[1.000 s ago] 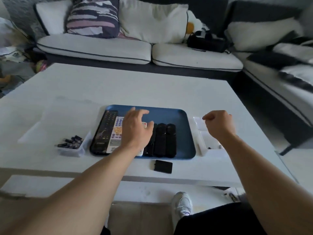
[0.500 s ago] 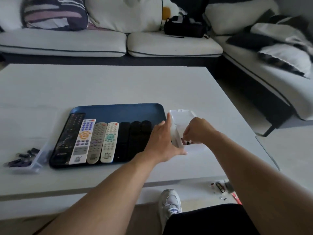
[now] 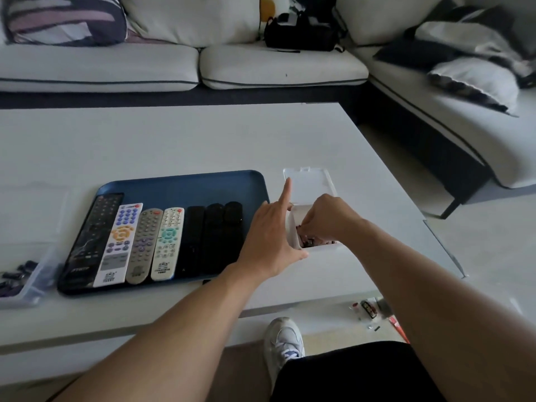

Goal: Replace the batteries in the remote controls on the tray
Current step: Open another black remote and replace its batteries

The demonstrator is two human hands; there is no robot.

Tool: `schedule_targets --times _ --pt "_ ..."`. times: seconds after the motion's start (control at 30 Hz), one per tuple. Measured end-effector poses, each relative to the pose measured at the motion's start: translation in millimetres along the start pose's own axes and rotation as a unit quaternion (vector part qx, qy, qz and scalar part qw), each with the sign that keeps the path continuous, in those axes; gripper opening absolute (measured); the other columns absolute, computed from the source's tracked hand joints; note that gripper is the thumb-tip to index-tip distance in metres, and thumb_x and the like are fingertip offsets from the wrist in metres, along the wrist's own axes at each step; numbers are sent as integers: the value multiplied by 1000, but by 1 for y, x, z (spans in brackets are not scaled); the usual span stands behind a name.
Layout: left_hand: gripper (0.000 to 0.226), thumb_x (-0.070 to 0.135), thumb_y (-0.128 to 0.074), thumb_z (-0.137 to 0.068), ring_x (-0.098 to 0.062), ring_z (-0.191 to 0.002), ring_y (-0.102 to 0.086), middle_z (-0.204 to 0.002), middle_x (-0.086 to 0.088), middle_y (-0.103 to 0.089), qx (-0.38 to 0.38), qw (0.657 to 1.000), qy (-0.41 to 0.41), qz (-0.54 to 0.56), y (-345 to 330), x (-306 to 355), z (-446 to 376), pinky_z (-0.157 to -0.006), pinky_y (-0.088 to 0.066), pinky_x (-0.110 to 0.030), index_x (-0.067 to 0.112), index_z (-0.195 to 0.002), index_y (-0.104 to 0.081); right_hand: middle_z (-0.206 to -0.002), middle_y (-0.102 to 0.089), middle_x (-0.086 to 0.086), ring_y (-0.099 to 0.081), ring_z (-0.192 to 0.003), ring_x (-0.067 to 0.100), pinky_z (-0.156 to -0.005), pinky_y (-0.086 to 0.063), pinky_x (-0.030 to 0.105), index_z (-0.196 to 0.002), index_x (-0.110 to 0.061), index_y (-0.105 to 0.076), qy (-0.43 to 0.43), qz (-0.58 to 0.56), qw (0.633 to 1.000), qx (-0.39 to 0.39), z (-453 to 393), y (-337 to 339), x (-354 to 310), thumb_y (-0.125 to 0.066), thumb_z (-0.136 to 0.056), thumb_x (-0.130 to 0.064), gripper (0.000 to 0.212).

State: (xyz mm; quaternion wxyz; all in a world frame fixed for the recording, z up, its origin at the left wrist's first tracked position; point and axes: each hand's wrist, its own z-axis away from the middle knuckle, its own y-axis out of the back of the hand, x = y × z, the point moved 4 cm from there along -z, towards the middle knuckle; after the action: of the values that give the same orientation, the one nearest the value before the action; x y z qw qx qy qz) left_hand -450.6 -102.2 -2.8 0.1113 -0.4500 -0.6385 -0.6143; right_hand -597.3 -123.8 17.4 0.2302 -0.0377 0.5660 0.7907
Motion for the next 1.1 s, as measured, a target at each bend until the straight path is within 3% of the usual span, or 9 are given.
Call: schedule_targets --times 0.17,0.3,0.43,0.53,0.63,0.8,0.87,1.0,1.1 --pt "141 35 -94 -59 -13 -123 -45 -130 8 -56 18 1000 -8 -11 -1 1 2 -119 -29 -39 30 -161 4 -63 -51 2 -47 -52 15 -46 -36 23 -71 -9 -60 1 2 1000 2 10 -2 -7 -70 -75 -29 22" --pt "139 38 -93 -59 -12 -123 -45 -131 9 -56 24 999 -4 -21 -2 1 2 -118 -29 -38 29 -161 1 -61 -41 2 -38 -51 15 -46 -31 21 -62 -12 -42 9 37 999 -24 17 0 -15 -59 -85 -22 31" --pt "139 35 -93 -58 -12 -123 -45 -129 9 -57 31 999 5 -16 -1 0 2 -118 -30 -39 30 -161 1 -60 -34 2 -30 -50 15 -43 -25 23 -62 -11 -40 0 -10 998 -56 19 -1 -11 -60 -85 -15 31" --pt "140 34 -94 -58 -11 -125 -43 -131 9 -55 32 999 5 -19 -1 0 2 -119 -29 -39 31 -160 2 -70 -55 5 -50 -61 21 -52 -42 26 -78 -7 -62 15 -34 997 -69 17 0 -9 -65 -84 -16 11" --pt "140 35 -95 -58 -11 -124 -44 -133 10 -55 35 999 -6 -20 -3 -3 2 -117 -30 -36 30 -161 1 -90 -72 13 -63 -73 24 -65 -51 30 -100 -4 -74 18 -83 996 -31 15 9 -3 -72 -82 -24 27" --pt "138 32 -95 -63 -9 -121 -41 -131 9 -51 31 999 -35 -20 -6 -5 4 -111 -21 -18 30 -159 3 -78 -76 10 -73 -64 17 -61 -55 26 -84 -10 -74 38 -109 993 -19 30 34 1 -62 -88 -11 12" --pt "136 33 -94 -64 -8 -121 -39 -129 9 -51 35 998 -38 -23 -7 -4 6 -111 -20 -18 31 -159 4 -73 -76 8 -74 -63 16 -65 -59 26 -84 -11 -72 36 -128 990 -40 35 35 5 -62 -89 -8 12" --pt "133 33 -93 -64 -10 -118 -43 -124 8 -55 49 997 -49 -38 -6 -3 8 -111 -23 -19 31 -160 -2 -76 -77 11 -76 -69 24 -87 -61 44 -89 -8 -70 25 -162 983 -87 37 27 9 -62 -87 -6 9" --pt "132 35 -94 -62 -10 -121 -43 -128 7 -58 57 996 -46 -46 -5 -1 9 -112 -24 -20 28 -161 -7 -78 -77 14 -76 -74 29 -85 -61 42 -97 -5 -72 28 -135 987 -78 35 19 6 -66 -86 -12 14"
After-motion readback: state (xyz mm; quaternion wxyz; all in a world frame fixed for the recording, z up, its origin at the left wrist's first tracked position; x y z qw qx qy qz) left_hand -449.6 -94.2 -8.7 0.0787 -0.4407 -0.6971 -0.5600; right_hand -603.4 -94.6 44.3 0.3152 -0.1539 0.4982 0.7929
